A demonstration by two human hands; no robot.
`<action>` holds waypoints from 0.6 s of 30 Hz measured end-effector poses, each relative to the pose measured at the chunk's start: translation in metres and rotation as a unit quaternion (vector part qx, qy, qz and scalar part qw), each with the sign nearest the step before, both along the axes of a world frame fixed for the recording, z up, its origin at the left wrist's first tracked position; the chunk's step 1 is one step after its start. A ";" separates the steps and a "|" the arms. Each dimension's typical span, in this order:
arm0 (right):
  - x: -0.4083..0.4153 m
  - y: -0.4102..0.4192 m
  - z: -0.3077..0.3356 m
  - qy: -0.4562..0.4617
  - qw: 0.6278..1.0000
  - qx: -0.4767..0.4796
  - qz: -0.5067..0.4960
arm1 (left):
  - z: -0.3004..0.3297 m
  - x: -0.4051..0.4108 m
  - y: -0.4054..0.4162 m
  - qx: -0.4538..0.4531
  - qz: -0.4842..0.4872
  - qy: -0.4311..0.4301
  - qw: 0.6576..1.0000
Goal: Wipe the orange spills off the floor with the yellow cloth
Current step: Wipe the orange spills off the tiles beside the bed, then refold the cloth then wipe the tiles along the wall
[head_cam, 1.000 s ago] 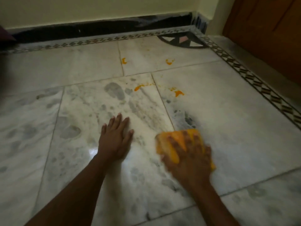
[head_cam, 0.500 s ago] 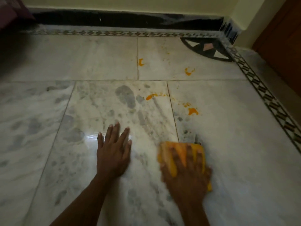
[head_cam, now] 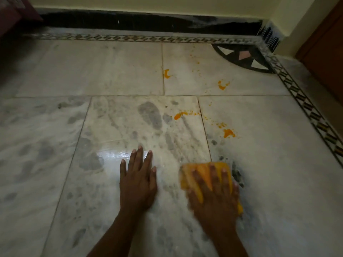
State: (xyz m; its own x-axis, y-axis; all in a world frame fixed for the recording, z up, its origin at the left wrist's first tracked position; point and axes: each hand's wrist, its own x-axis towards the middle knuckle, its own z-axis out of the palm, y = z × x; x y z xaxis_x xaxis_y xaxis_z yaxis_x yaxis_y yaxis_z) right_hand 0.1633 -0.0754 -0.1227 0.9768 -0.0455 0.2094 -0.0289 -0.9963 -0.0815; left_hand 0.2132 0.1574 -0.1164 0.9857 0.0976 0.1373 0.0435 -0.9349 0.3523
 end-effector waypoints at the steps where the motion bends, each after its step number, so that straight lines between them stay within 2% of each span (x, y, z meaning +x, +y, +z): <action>1: 0.018 0.003 -0.002 -0.007 0.998 0.010 -0.068 | -0.001 0.001 0.000 0.001 0.000 0.000 1.000; 3: 0.059 0.026 -0.003 -0.021 0.983 0.060 -0.171 | -0.003 0.000 -0.001 0.000 0.000 0.004 1.000; 5: 0.087 0.056 -0.001 -0.010 0.980 0.090 -0.175 | -0.003 0.001 0.001 -0.001 0.000 0.005 1.000; 7: 0.083 0.073 -0.001 0.003 0.994 0.067 -0.092 | -0.002 0.000 0.002 -0.002 -0.004 0.001 1.000; 10: 0.034 0.056 0.002 0.025 0.995 0.024 0.095 | -0.002 0.000 0.001 -0.005 -0.006 -0.001 1.000; 12: 0.003 0.027 -0.001 0.026 0.992 0.009 0.121 | -0.002 -0.002 0.001 -0.005 -0.004 -0.006 1.000; 13: -0.001 0.014 -0.001 0.016 0.996 0.007 0.089 | -0.002 -0.003 0.001 -0.004 -0.004 -0.007 1.000; 15: 0.015 0.006 -0.001 -0.002 0.999 0.016 -0.040 | -0.001 -0.002 0.002 -0.007 -0.006 -0.003 1.000; 16: 0.033 0.012 -0.002 -0.019 0.994 0.029 -0.104 | -0.002 -0.001 0.002 -0.007 -0.005 -0.002 1.000; 18: 0.072 0.037 -0.002 -0.026 0.982 0.076 -0.171 | -0.004 0.000 0.001 -0.003 -0.003 -0.005 1.000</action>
State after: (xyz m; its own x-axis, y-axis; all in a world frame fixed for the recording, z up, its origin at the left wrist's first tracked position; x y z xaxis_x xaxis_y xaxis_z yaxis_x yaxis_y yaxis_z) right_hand 0.2355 -0.0389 -0.1249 0.8869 -0.4036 0.2245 -0.3517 -0.9053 -0.2382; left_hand 0.2134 0.1586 -0.1205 0.9848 0.0923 0.1472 0.0338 -0.9327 0.3590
